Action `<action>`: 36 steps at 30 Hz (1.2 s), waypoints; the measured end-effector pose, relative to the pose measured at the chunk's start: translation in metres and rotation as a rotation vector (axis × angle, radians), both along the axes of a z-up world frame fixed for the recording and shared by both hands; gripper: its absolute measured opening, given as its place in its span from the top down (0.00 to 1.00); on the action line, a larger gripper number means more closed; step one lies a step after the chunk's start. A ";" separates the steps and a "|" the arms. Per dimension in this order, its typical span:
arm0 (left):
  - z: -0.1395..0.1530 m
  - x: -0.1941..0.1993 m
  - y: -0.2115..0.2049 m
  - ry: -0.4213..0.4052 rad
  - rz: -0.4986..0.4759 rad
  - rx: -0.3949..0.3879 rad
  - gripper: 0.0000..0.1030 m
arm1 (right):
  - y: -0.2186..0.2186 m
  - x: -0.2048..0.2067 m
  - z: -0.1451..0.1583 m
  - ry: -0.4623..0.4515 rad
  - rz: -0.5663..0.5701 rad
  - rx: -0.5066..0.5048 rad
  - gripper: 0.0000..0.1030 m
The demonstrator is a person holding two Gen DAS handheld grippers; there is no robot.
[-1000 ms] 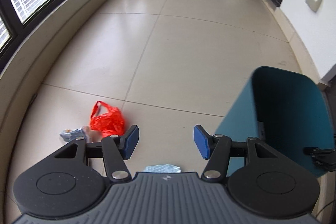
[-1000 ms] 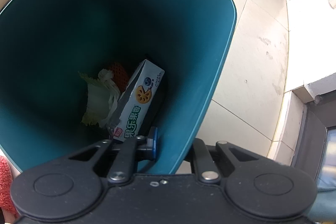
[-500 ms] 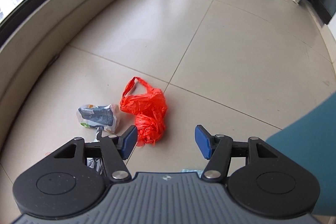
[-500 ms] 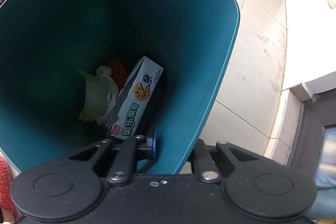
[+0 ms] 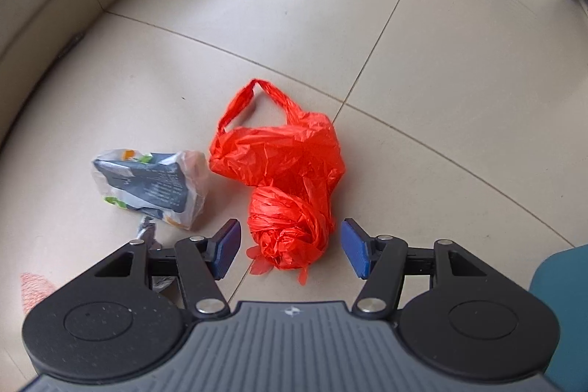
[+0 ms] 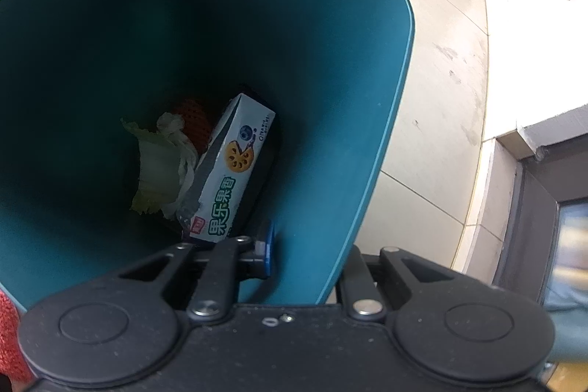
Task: Collect trash
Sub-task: 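Move the left tool down toward the red plastic bag, then close the left tool on the red plastic bag and lift it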
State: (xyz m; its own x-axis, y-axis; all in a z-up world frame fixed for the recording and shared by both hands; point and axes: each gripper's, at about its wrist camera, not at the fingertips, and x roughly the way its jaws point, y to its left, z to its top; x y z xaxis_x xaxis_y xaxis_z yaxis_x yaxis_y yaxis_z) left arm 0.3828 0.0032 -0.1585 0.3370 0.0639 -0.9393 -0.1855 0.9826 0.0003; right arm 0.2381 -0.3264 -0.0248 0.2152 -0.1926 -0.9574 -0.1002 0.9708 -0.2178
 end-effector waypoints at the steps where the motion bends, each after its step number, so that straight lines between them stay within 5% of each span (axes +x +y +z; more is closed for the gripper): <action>1: -0.008 0.003 0.000 0.009 -0.005 0.006 0.37 | 0.001 0.001 -0.001 0.001 -0.005 -0.006 0.86; 4: -0.024 0.010 0.000 0.017 -0.019 -0.001 0.30 | 0.003 0.003 -0.003 0.004 -0.015 -0.021 0.85; 21: -0.060 0.019 -0.003 0.063 -0.043 0.034 0.36 | 0.001 0.005 -0.007 0.004 -0.064 -0.019 0.85; 28: -0.035 0.006 -0.006 0.021 -0.038 0.027 0.39 | 0.002 0.004 -0.007 0.002 -0.059 -0.020 0.85; 36: 0.041 -0.023 -0.023 -0.035 -0.089 0.014 0.39 | 0.004 0.004 -0.006 0.001 -0.058 -0.020 0.85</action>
